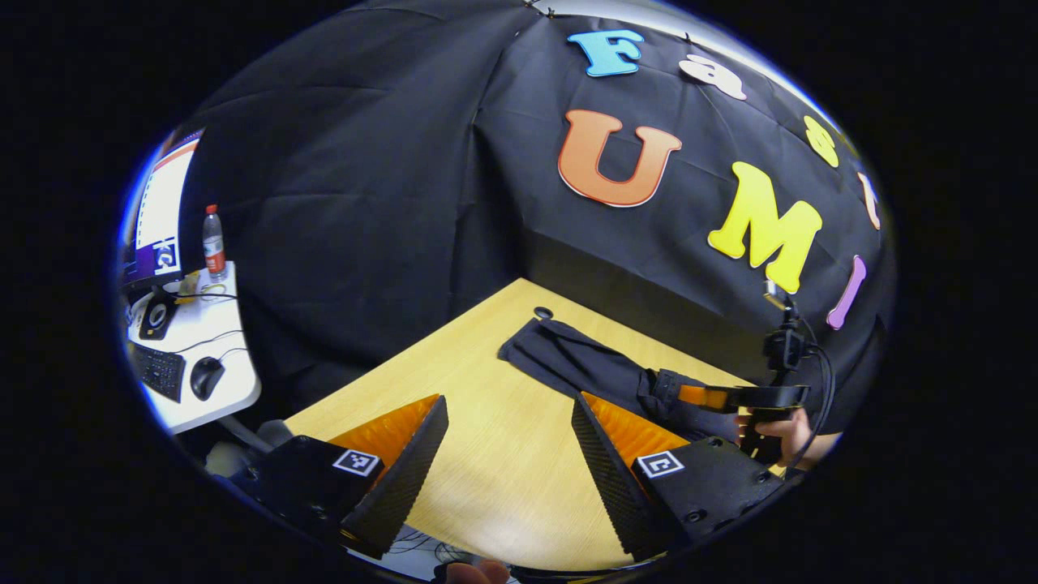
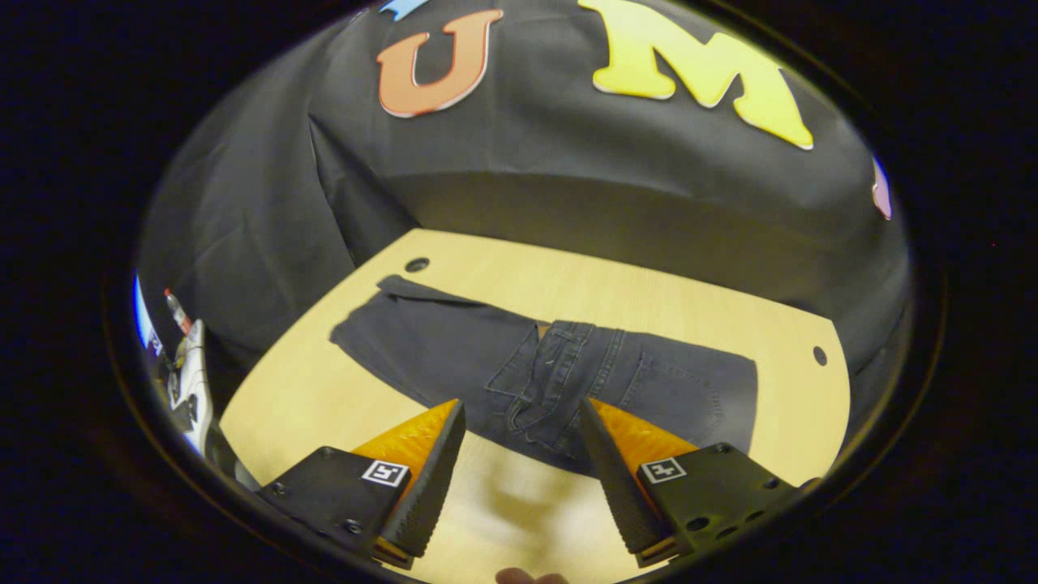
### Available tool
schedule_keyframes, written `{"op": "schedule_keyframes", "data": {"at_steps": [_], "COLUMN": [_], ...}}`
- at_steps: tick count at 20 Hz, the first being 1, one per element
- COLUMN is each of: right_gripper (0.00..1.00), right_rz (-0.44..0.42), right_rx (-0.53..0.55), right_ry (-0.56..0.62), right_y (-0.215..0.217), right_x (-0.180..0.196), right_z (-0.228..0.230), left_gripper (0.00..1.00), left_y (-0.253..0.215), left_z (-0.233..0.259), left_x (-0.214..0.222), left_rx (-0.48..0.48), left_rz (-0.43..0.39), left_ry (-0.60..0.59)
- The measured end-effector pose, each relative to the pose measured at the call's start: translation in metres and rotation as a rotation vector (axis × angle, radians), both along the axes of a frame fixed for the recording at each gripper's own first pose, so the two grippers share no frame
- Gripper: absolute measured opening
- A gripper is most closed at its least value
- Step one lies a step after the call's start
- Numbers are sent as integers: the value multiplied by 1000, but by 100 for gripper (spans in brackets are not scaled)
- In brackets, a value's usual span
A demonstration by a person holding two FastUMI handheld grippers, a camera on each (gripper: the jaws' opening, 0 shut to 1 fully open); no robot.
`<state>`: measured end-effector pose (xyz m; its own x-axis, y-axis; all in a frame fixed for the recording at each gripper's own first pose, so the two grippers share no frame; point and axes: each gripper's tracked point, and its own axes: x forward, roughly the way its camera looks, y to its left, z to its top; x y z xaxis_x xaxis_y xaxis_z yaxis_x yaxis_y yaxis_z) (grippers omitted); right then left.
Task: Grasp the waist and the cuffs of the jeans and fold them to make the two legs overlap; first hold the waist and fold one-third of the jeans toward the cuffs, then hold the cuffs and fold the remaining one-third in the same direction to finish folding.
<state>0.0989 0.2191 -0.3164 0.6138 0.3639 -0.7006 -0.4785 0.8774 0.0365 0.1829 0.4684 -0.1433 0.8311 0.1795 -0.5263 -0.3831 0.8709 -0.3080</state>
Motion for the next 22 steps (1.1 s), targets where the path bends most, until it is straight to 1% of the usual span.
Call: {"op": "schedule_keyframes", "data": {"at_steps": [1,2,3,4,5,6,7,8,9,10,11,12,13,14,16,17,18,19,20,21,22], "right_gripper": [88,84,89,84,85,90,89,90,94,94,92,92,95,91,92,95,92,95,95,92,92], "right_rz": [-4,-15,-30,-41,-51,-62,-72,-86,-105,-129,-151,-175,-210,-246,-313,-344,-371,-402,-432,-461,-485], "right_rx": [18,37,50,57,64,67,68,65,61,57,50,35,21,17,13,6,-14,-39,-47,-47,-46], "right_ry": [-12,-41,-79,-118,-157,-189,-217,-242,-264,-282,-296,-303,-312,-319,-316,-319,-324,-329,-332,-326,-317], "right_y": [-9,-19,-30,-39,-49,-59,-68,-79,-92,-105,-117,-131,-148,-163,-189,-203,-217,-232,-244,-253,-262], "right_x": [-5,-11,-14,-19,-24,-29,-34,-39,-44,-49,-51,-54,-55,-55,-56,-55,-55,-55,-56,-54,-55], "right_z": [19,40,62,83,102,120,135,151,164,175,183,188,193,198,205,207,208,208,209,209,209], "left_gripper": [99,99,99,99,99,99,99,99,99,99,99,99,99,99,99,99,99,99,99,99,99], "left_y": [-1,-3,-4,-3,-3,-4,-4,-3,-5,-6,-4,0,7,15,21,23,19,18,17,20,23], "left_z": [-2,-5,-11,-16,-23,-32,-40,-50,-57,-63,-69,-73,-81,-93,-127,-144,-160,-172,-180,-187,-193], "left_x": [10,21,32,43,54,65,78,91,105,120,136,151,165,176,192,197,203,206,214,218,220], "left_rx": [-6,-13,-27,-44,-67,-103,-151,-220,-304,-399,-504,-602,-694,-766,-881,-914,-934,-946,-955,-961,-960], "left_rz": [-20,-36,-54,-68,-77,-88,-91,-86,-73,-47,-20,27,74,119,188,217,233,240,248,258,268], "left_ry": [-7,-11,-14,-16,-15,-14,-14,-11,-14,-20,-36,-50,-56,-53,-29,-9,13,32,36,38,42]}}
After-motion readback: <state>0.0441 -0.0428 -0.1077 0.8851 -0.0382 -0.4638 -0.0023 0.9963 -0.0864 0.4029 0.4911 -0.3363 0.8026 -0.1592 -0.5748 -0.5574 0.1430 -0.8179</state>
